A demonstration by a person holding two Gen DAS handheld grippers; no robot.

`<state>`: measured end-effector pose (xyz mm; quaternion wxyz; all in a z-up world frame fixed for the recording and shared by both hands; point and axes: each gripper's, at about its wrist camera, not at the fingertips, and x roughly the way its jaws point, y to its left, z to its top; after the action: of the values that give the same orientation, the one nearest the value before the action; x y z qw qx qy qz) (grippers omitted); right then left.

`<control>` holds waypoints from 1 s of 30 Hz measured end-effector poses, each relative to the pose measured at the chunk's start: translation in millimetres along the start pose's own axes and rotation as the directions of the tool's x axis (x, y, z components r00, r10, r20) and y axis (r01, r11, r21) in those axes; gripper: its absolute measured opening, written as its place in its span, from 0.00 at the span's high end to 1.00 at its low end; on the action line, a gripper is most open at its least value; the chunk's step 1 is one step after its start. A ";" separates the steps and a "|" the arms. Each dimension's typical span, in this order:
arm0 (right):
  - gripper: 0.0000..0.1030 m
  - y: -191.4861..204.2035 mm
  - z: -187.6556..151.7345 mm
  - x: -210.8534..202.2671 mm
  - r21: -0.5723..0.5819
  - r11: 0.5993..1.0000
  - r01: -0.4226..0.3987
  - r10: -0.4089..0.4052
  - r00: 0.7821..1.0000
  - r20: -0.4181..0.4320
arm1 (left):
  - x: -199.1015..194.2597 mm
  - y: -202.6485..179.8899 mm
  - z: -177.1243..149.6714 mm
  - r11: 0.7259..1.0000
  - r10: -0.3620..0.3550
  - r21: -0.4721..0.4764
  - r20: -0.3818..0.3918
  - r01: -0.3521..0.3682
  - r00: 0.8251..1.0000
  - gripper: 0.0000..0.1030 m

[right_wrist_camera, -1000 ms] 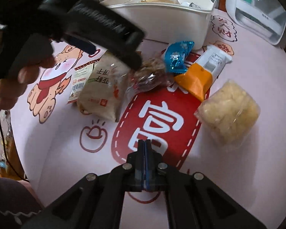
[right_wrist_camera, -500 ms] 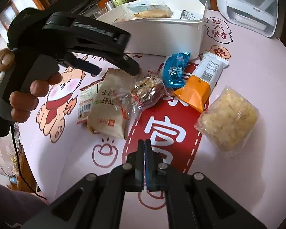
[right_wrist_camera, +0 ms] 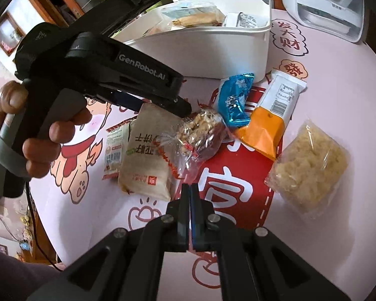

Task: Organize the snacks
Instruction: 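Grasp the brown biscuit bag with the left tool, then grasp the clear nut bag with right tool while left tool lifts biscuit bag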

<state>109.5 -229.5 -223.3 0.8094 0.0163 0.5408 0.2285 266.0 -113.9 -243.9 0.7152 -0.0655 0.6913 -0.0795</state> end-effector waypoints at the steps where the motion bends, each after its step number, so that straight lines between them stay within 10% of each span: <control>1: 0.99 -0.9 0.9 0.1 0.008 1.000 -0.001 0.001 1.000 -0.001 | 0.9 -4.6 1.8 1.000 0.000 0.012 -0.003 0.000 1.000 0.33; 8: 0.99 -16.8 6.3 1.5 0.116 0.993 -0.034 0.035 0.999 -0.006 | 8.8 -34.3 -1.2 0.995 0.031 0.098 -0.019 -0.029 0.999 0.33; 13: 0.98 -25.9 10.1 1.3 0.181 0.982 -0.060 0.061 0.998 0.003 | 1.9 -45.3 -8.0 0.992 -0.084 0.089 -0.025 0.086 0.996 0.72; 18: 0.81 -26.6 9.6 4.1 0.216 0.973 -0.078 0.080 0.997 0.002 | -7.0 -37.7 -10.0 0.983 -0.171 0.058 -0.019 0.172 0.985 0.83; 21: 0.64 -22.8 8.8 3.0 0.218 0.973 -0.073 0.073 0.997 0.006 | -10.6 -29.3 -17.8 0.982 -0.176 0.071 -0.013 0.177 0.984 0.84; 30: 0.63 -32.3 4.4 -1.0 0.312 0.947 -0.073 0.069 0.997 0.025 | -17.8 -2.7 -32.2 0.981 -0.184 0.070 0.002 0.184 0.983 0.87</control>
<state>124.4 -257.9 -229.4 0.7916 0.1654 0.5636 0.1685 233.2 -112.4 -227.2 0.7095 -0.1046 0.6762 -0.1688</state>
